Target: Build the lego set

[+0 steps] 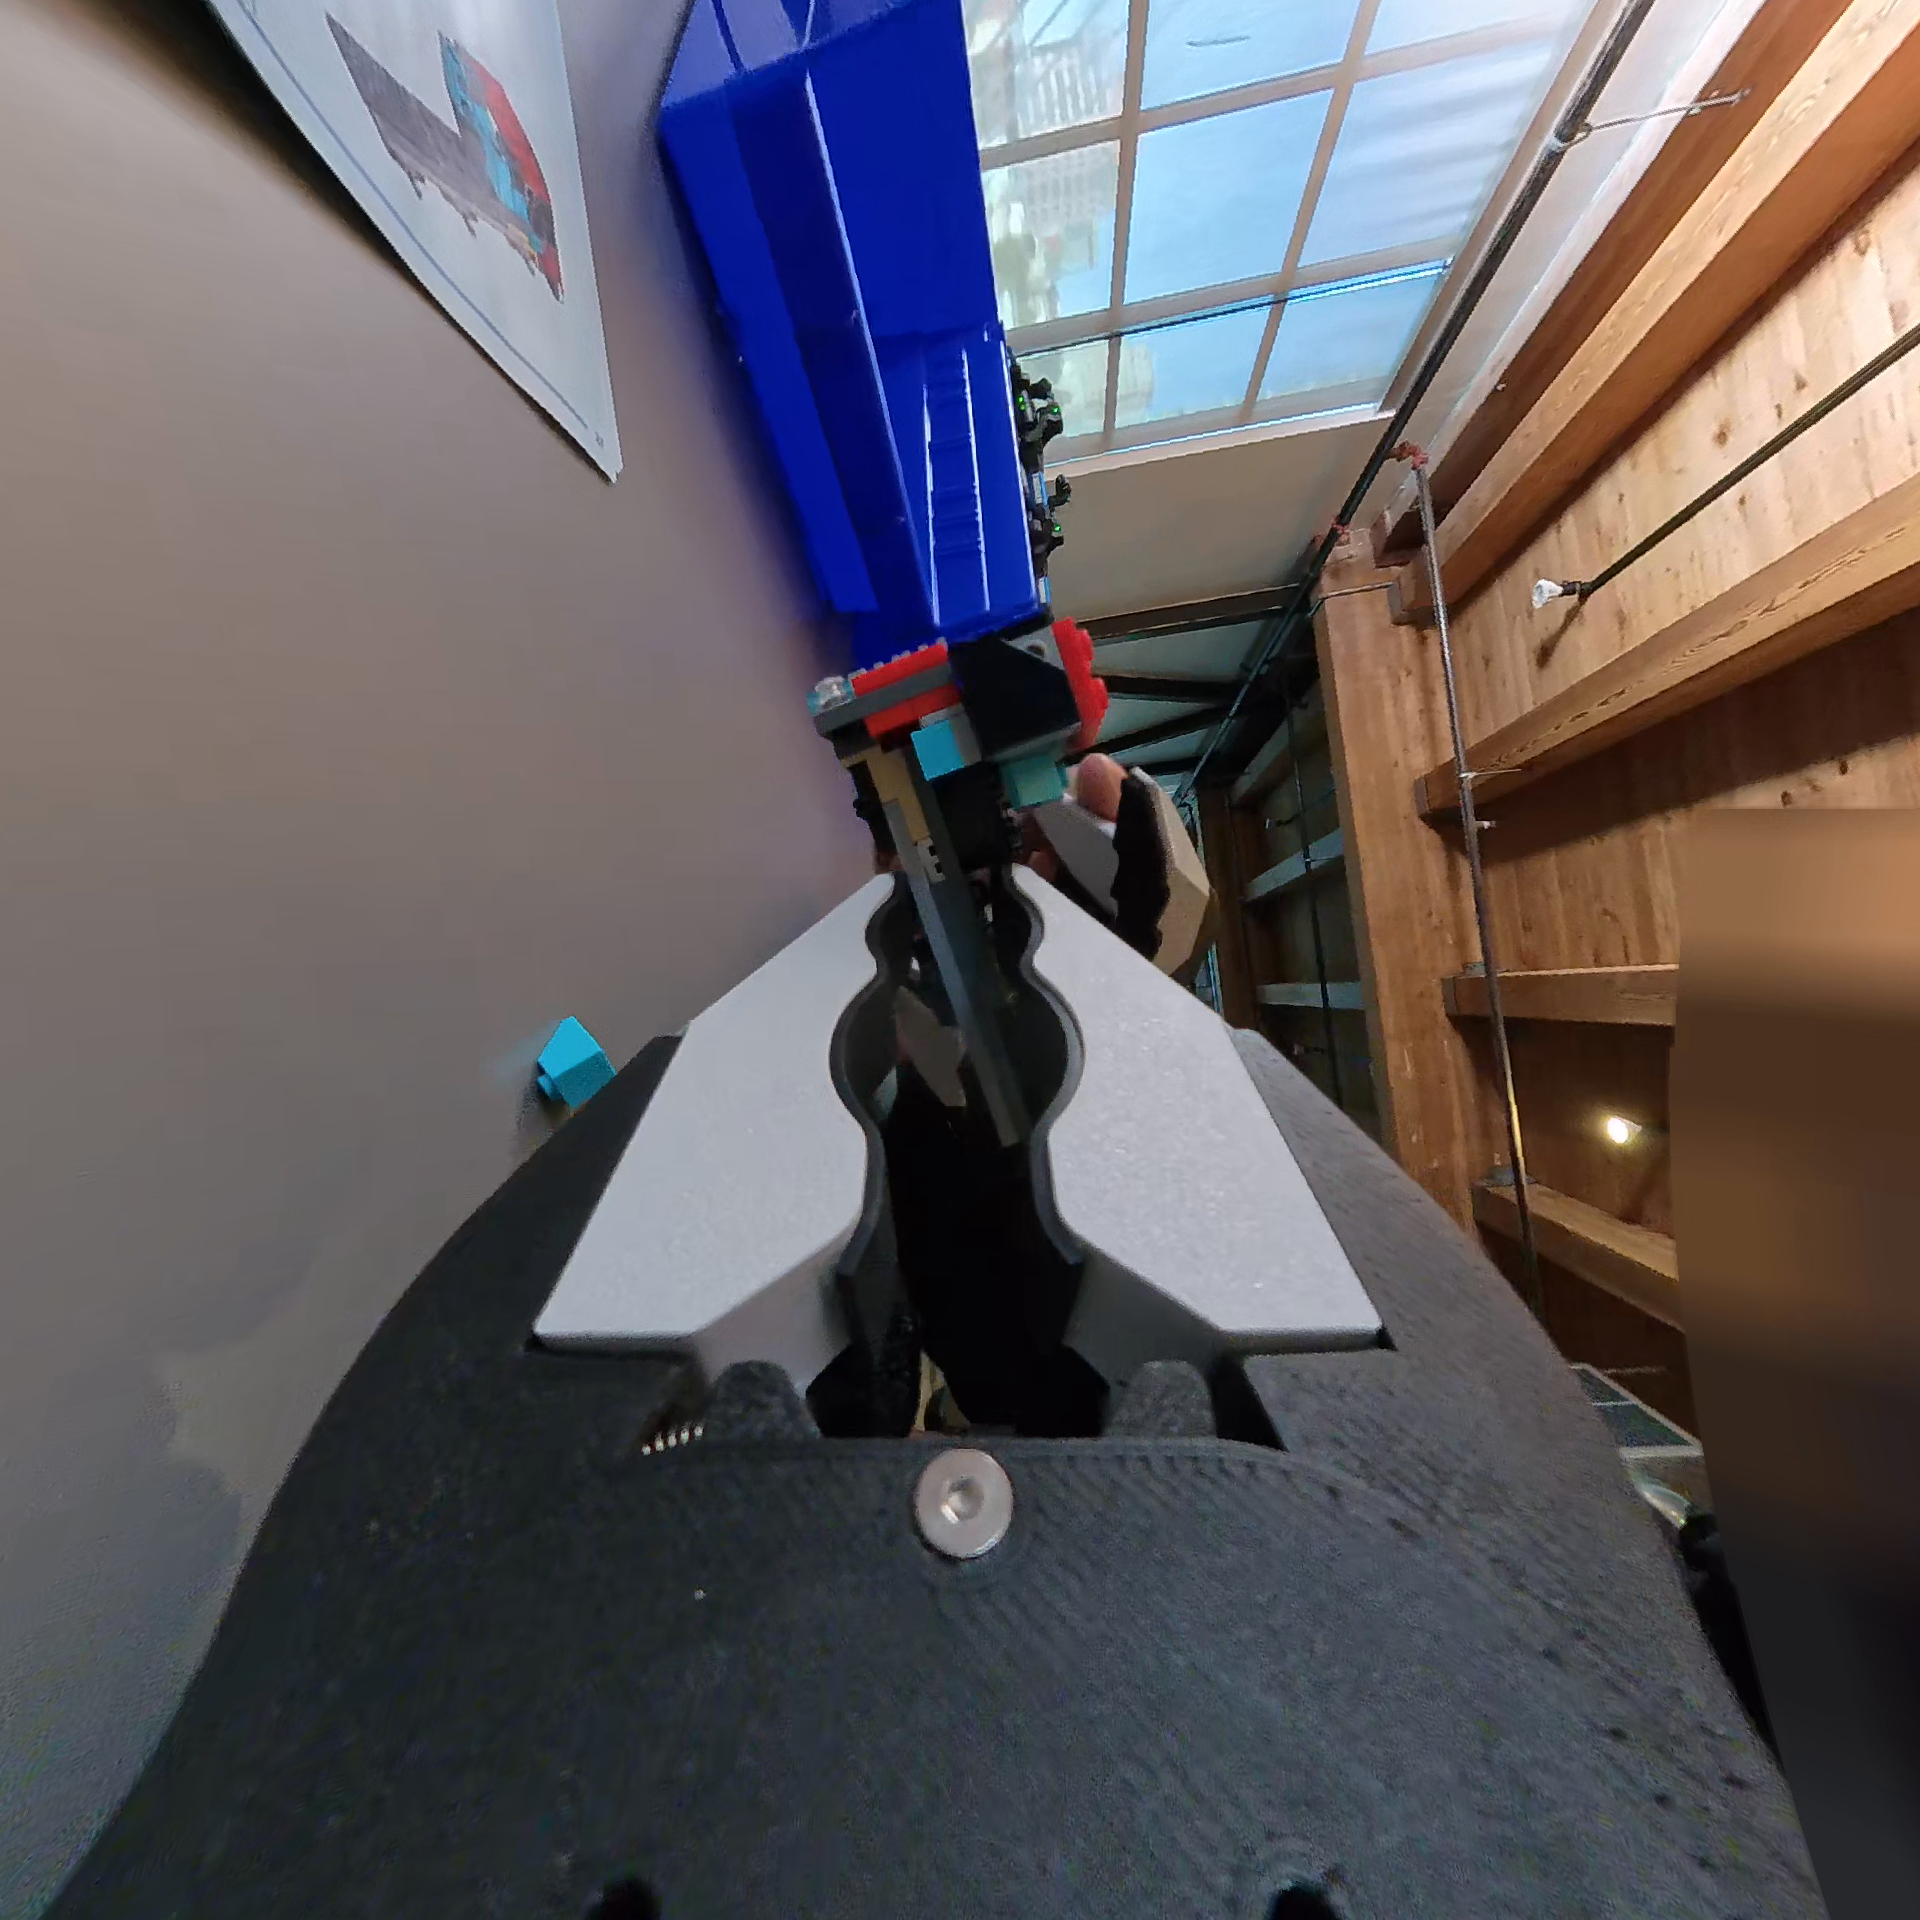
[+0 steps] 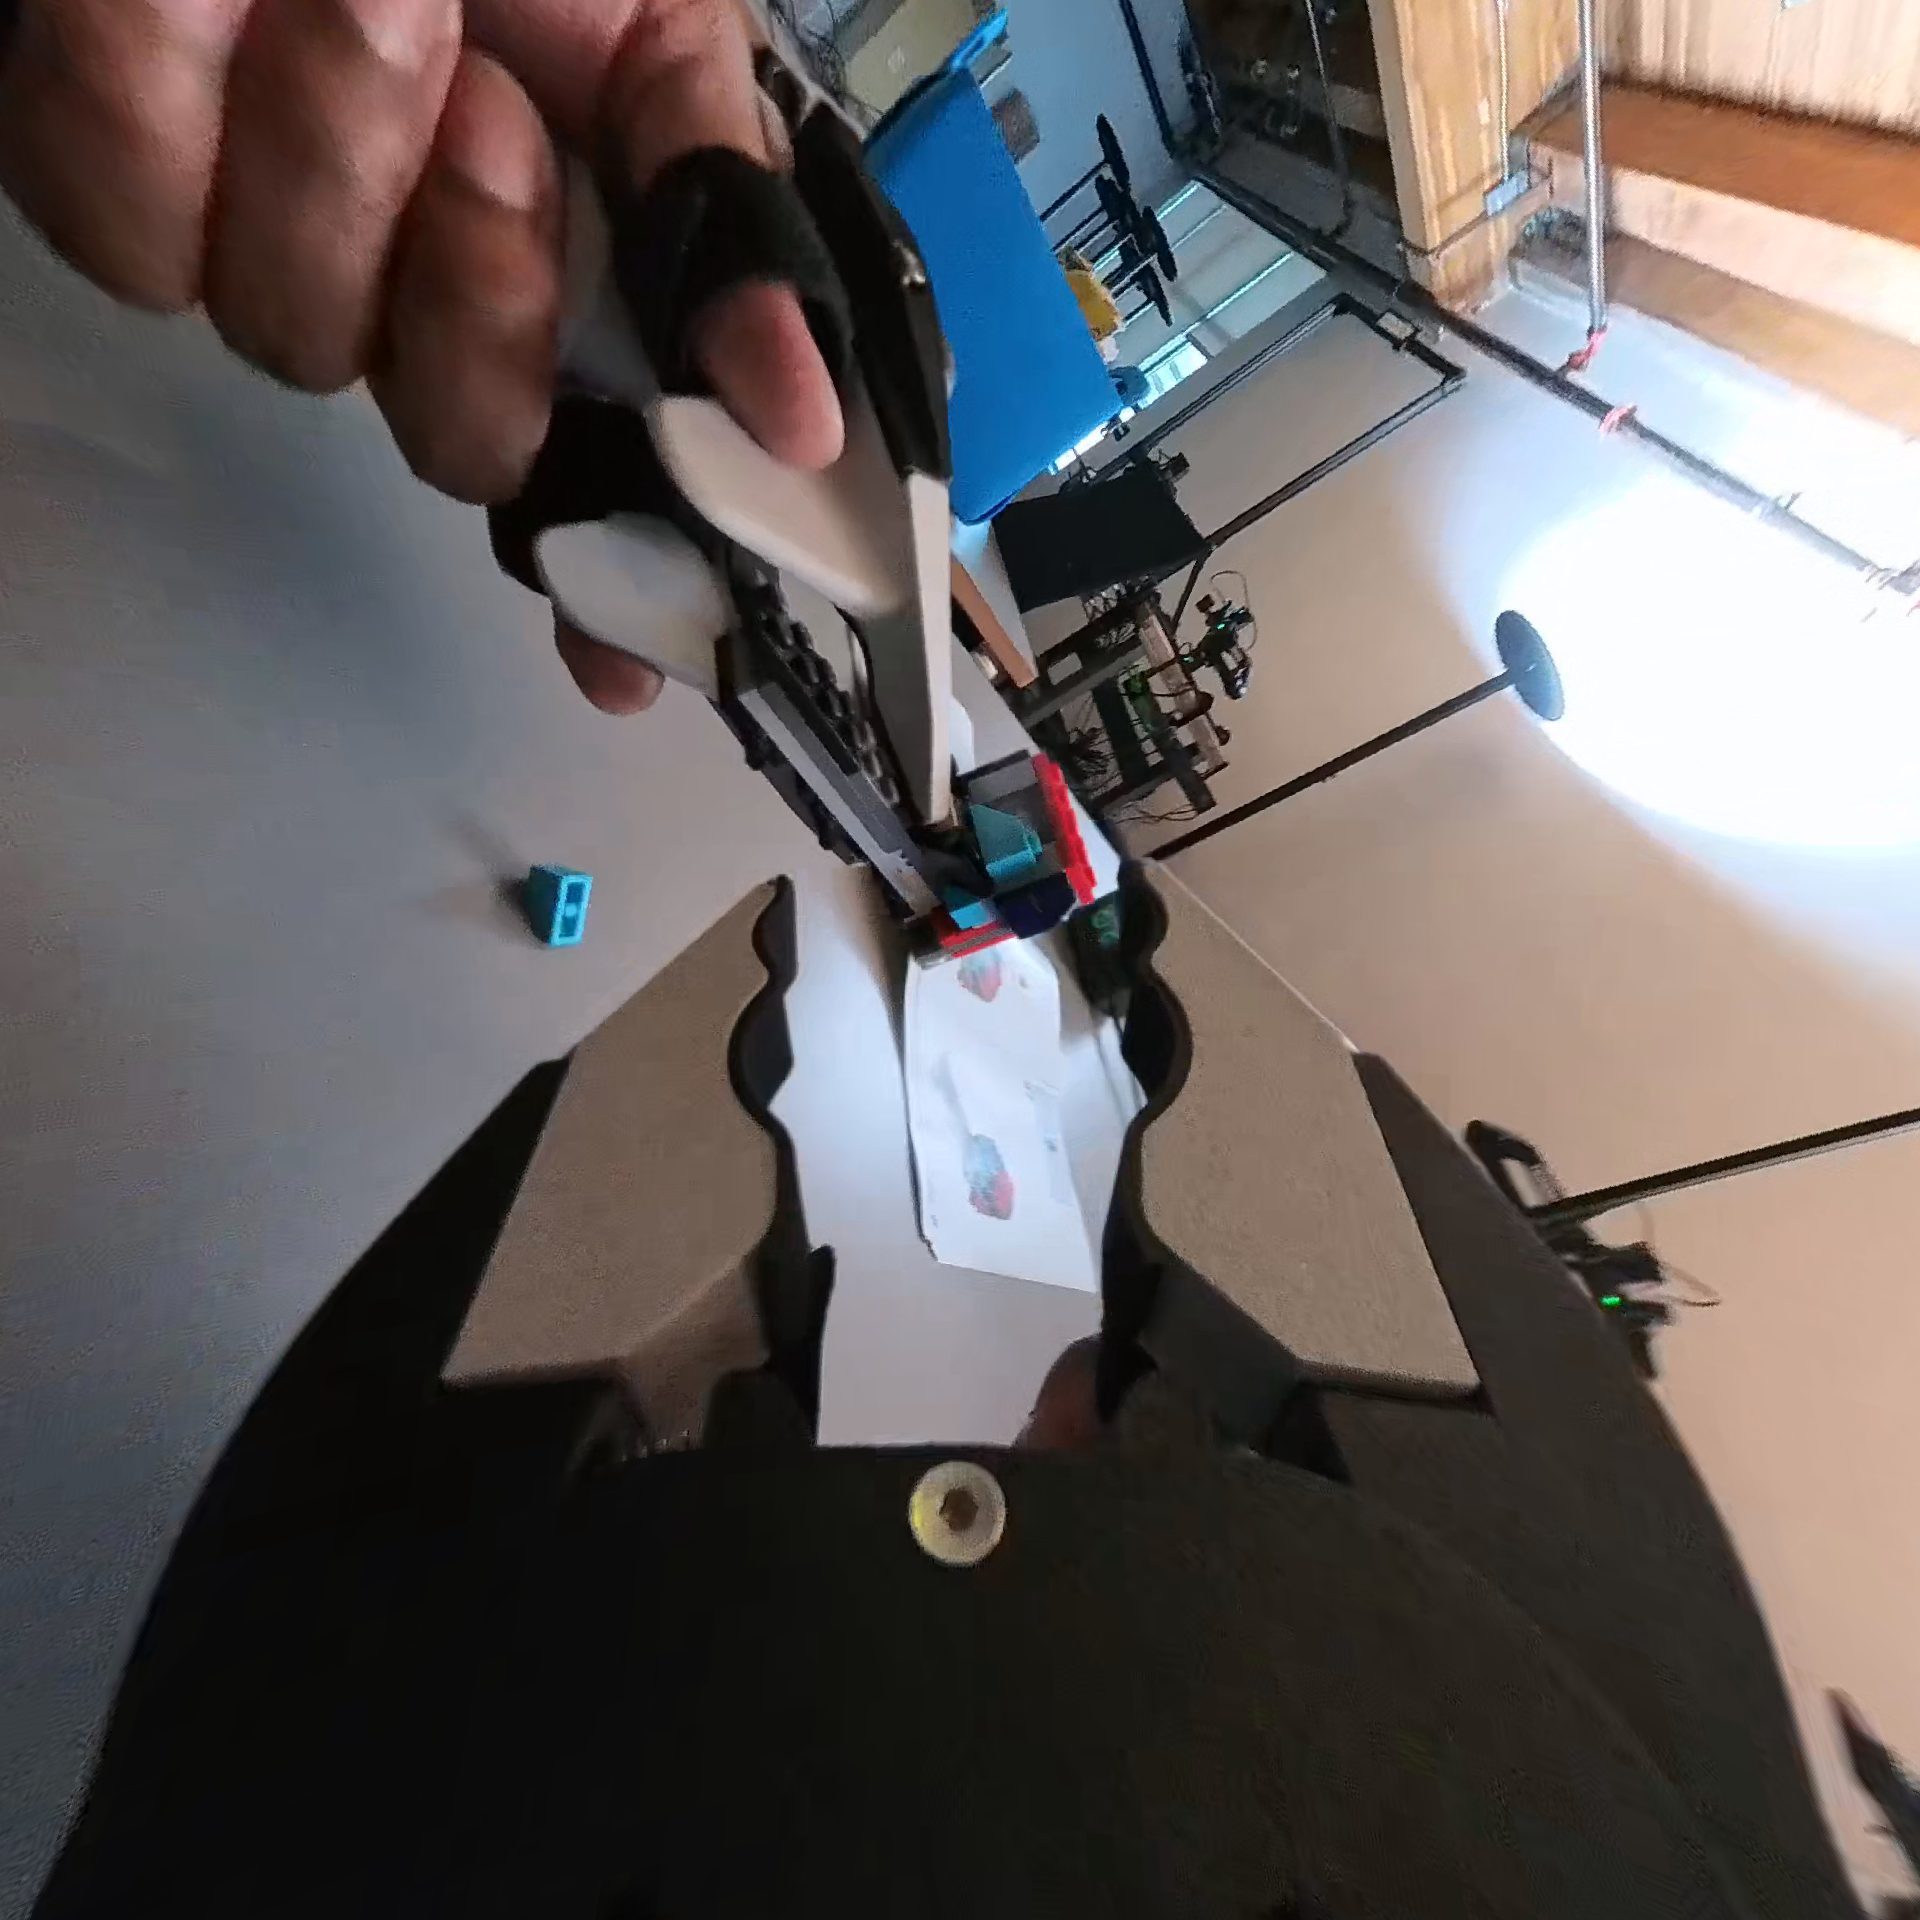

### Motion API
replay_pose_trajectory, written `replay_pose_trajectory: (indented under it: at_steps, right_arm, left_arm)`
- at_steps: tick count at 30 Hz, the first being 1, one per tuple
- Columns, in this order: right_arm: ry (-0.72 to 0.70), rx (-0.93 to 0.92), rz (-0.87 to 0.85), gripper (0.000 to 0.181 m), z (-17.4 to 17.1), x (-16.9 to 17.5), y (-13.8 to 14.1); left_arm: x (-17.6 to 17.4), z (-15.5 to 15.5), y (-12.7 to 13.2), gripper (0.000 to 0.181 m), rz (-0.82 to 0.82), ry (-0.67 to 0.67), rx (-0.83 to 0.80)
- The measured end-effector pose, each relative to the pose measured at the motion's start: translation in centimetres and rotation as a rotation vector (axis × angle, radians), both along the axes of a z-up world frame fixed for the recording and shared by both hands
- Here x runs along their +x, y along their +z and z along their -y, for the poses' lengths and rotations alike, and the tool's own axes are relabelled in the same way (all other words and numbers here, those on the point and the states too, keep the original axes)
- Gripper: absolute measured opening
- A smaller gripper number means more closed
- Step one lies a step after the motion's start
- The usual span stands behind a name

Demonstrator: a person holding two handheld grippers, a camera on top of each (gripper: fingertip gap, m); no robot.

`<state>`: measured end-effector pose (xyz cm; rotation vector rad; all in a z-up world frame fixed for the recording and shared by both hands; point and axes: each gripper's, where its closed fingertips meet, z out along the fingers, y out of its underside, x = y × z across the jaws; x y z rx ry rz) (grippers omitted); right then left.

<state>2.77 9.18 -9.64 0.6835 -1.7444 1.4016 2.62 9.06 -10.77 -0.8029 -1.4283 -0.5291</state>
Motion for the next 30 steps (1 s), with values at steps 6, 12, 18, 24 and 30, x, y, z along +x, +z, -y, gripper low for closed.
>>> replay_pose_trajectory:
  at_steps: [6,12,18,24,30]
  right_arm:
    - [0.003,0.016,-0.127,0.066,0.4,0.6,0.1]
    - [-0.004,0.054,-0.194,0.059,0.7,0.8,-0.5]
    - [-0.007,0.06,-0.199,0.044,0.7,0.7,-0.8]
    - [-0.009,0.054,-0.199,0.041,0.7,0.6,-0.7]
    - [-0.008,0.067,-0.199,0.04,0.6,0.6,-0.8]
  left_arm:
    - [0.5,-0.7,-0.3,0.015,0.007,-0.018,-0.026]
    - [0.8,-1.1,-0.5,0.015,0.004,-0.032,-0.069]
    - [0.8,-1.3,-0.1,0.015,-0.016,-0.042,-0.081]
    - [0.9,-1.3,0.0,0.015,-0.024,-0.047,-0.081]
    - [0.9,-1.3,-0.1,0.015,-0.021,-0.046,-0.071]
